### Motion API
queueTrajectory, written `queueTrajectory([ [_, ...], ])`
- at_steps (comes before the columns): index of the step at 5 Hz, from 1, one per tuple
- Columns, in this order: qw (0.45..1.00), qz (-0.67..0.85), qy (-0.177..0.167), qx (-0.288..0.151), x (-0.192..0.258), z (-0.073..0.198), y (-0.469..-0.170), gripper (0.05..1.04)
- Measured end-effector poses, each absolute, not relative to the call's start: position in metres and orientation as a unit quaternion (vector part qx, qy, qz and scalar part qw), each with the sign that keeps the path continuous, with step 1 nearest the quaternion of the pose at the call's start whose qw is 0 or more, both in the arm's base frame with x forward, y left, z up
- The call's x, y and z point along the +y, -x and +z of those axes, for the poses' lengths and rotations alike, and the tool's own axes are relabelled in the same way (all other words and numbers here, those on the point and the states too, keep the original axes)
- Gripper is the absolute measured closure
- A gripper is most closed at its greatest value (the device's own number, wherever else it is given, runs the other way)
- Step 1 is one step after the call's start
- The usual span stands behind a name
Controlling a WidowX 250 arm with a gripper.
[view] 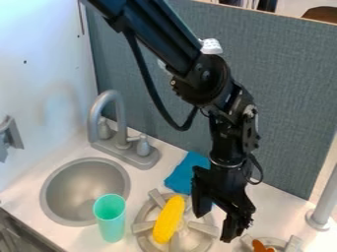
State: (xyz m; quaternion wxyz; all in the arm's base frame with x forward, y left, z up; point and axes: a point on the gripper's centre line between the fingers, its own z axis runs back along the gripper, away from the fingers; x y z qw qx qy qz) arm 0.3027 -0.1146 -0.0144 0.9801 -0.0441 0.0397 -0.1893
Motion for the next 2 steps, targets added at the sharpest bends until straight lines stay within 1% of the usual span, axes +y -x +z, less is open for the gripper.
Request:
queueTrajectory([
  [1, 0.979, -0.191, 0.041, 0.059, -0.113, -0.026, -0.297, 0.082],
  [2, 0.964, -0.256, 0.054, 0.041, -0.127, -0.02, -0.303, 0.082],
])
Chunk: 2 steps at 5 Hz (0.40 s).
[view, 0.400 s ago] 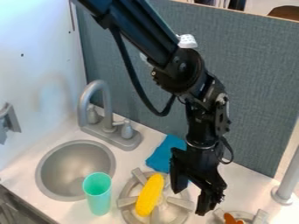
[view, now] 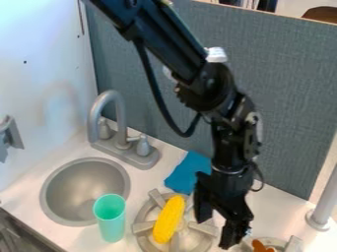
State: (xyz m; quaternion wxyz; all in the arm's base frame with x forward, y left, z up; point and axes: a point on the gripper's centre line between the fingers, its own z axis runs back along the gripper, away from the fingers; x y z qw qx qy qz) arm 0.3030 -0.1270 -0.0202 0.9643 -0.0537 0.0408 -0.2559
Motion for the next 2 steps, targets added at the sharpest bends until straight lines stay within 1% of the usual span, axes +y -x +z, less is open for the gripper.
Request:
queueTrajectory([
  [1, 0.931, -0.36, 0.047, 0.047, -0.164, -0.023, -0.308, 0.082],
  [2, 0.894, -0.447, 0.013, 0.022, -0.186, -0.022, -0.312, 0.082],
])
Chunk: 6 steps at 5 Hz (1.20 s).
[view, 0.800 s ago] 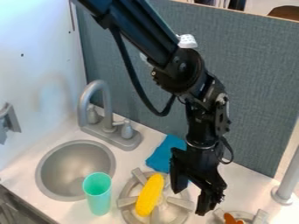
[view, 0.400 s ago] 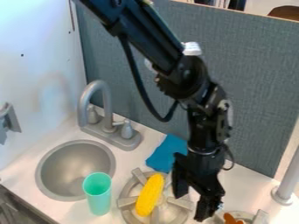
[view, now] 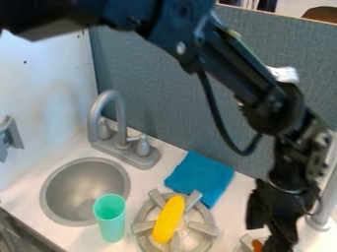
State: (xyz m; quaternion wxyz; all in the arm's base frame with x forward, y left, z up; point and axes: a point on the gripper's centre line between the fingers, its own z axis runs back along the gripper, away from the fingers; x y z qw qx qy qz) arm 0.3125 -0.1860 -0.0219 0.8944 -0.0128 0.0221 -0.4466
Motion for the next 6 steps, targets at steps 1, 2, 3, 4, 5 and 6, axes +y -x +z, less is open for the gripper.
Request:
queueTrajectory([
  [1, 0.872, -0.49, -0.01, 0.011, -0.208, -0.033, -0.308, 0.082],
  [2, 0.863, -0.504, -0.027, 0.0, -0.22, -0.047, -0.311, 0.082],
  [3, 0.86, -0.509, -0.035, 0.0, -0.224, -0.055, -0.313, 0.082],
  [4, 0.862, -0.505, -0.049, -0.01, -0.225, -0.067, -0.321, 0.082],
  [5, 0.864, -0.501, -0.048, -0.017, -0.231, -0.074, -0.328, 0.082],
  [6, 0.865, -0.501, -0.043, -0.009, -0.232, -0.085, -0.328, 0.122],
])
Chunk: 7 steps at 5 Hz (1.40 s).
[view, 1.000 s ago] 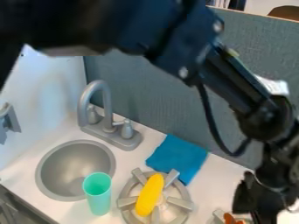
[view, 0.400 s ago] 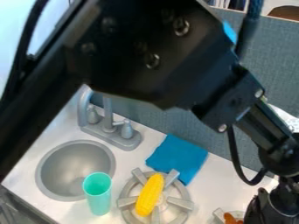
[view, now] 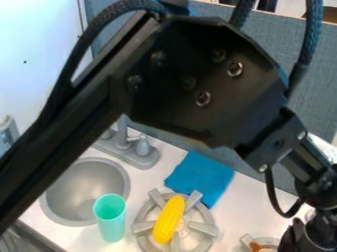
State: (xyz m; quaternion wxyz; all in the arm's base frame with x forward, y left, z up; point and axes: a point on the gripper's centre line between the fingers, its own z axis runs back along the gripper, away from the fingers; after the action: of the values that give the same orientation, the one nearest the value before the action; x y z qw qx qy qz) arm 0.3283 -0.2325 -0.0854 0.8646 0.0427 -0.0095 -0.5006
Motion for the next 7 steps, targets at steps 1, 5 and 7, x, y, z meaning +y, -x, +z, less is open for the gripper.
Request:
queueTrajectory([
  [1, 0.87, -0.492, -0.035, -0.018, -0.235, -0.087, -0.328, 0.357],
  [5, 0.911, -0.402, -0.049, -0.074, -0.191, -0.022, -0.304, 0.446],
  [7, 0.94, -0.328, -0.093, -0.028, -0.165, -0.035, -0.281, 0.446],
])
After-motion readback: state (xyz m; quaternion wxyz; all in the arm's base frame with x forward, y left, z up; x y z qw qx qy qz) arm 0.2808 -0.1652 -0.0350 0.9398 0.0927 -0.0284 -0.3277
